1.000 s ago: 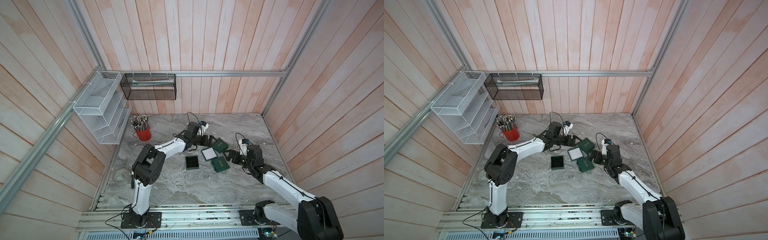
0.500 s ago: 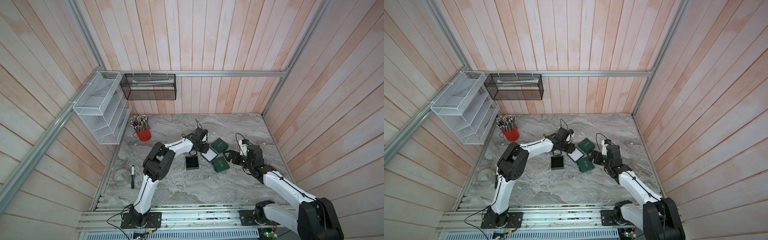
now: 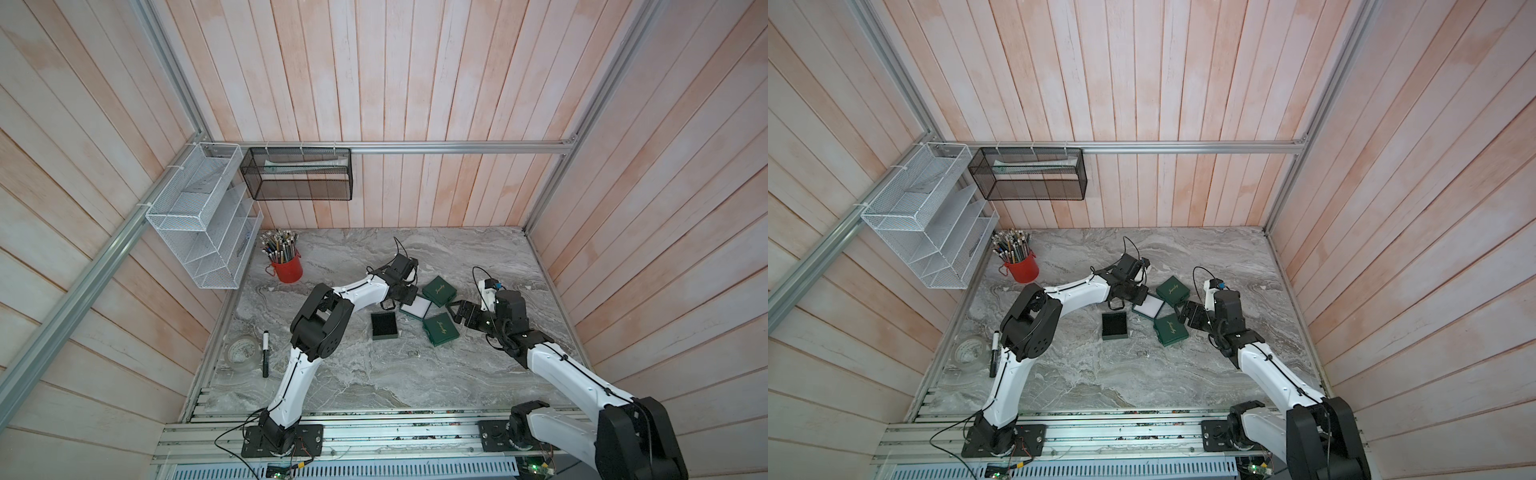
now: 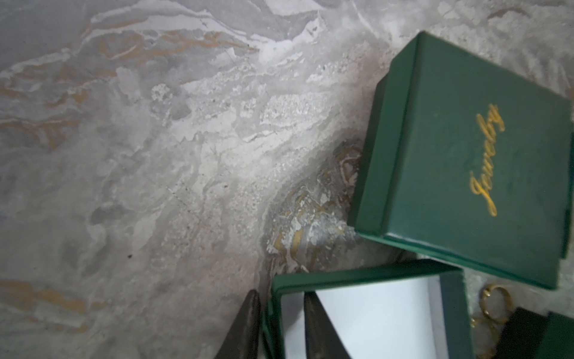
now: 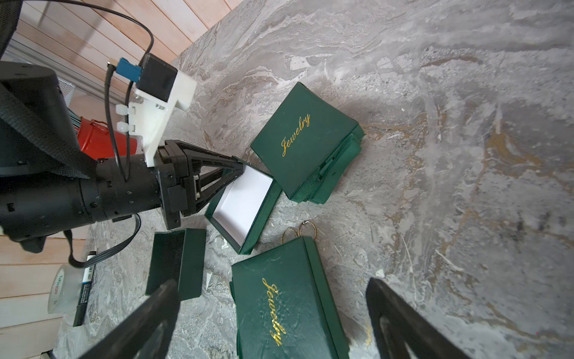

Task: Take the rings out of the lift-off lid box
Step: Pick up the lid from the center of the board.

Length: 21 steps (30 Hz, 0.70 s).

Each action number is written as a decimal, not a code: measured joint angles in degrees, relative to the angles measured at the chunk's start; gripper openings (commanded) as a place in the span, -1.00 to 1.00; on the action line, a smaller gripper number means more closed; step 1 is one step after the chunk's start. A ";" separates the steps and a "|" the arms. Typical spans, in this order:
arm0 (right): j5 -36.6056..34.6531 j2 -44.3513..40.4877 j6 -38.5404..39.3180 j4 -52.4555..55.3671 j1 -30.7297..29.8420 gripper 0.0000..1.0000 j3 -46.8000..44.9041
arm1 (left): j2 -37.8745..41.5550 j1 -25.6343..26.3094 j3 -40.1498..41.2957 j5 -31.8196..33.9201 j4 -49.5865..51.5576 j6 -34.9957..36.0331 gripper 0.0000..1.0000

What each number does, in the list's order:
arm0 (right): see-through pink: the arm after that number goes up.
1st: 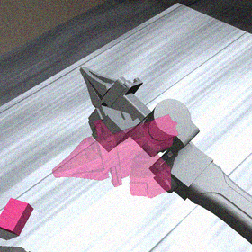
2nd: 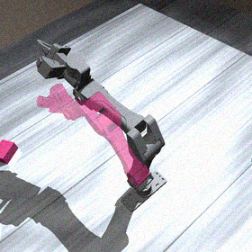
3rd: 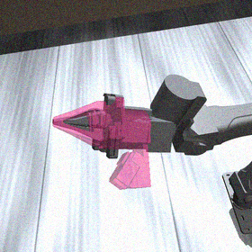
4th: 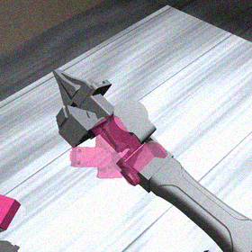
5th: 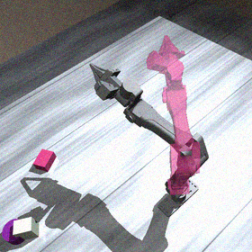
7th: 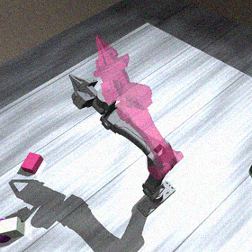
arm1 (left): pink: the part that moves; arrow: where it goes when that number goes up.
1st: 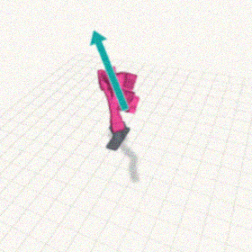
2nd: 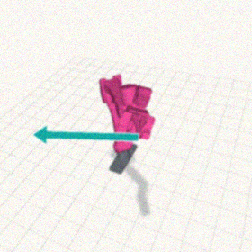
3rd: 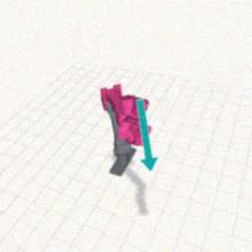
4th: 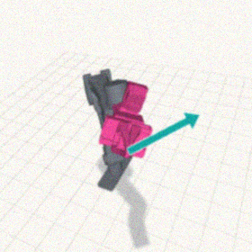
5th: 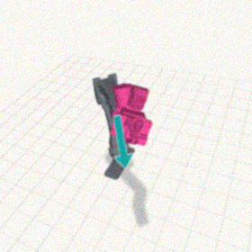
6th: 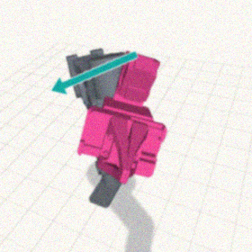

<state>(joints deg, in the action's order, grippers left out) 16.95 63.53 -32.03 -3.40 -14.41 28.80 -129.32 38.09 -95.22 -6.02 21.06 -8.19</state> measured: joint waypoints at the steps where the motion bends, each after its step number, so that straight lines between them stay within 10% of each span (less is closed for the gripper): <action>1: 0.24 0.00 -0.11 -0.07 0.00 0.91 0.00 | 0.00 -0.17 0.07 -0.46 -0.07 -0.26 -0.69; 15: 7.45 -1.29 -1.75 -8.79 -0.31 0.95 -1.18 | 9.22 -12.68 8.61 -24.76 -10.71 -16.57 -0.98; 21: -6.84 -2.56 8.48 -16.09 -12.39 0.95 -1.51 | 11.04 -12.79 5.33 -34.25 -13.42 -25.77 -1.00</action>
<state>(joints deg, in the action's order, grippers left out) 10.11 60.97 -23.55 -19.49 -26.81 27.29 -118.28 25.30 -89.89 -40.27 7.64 -33.95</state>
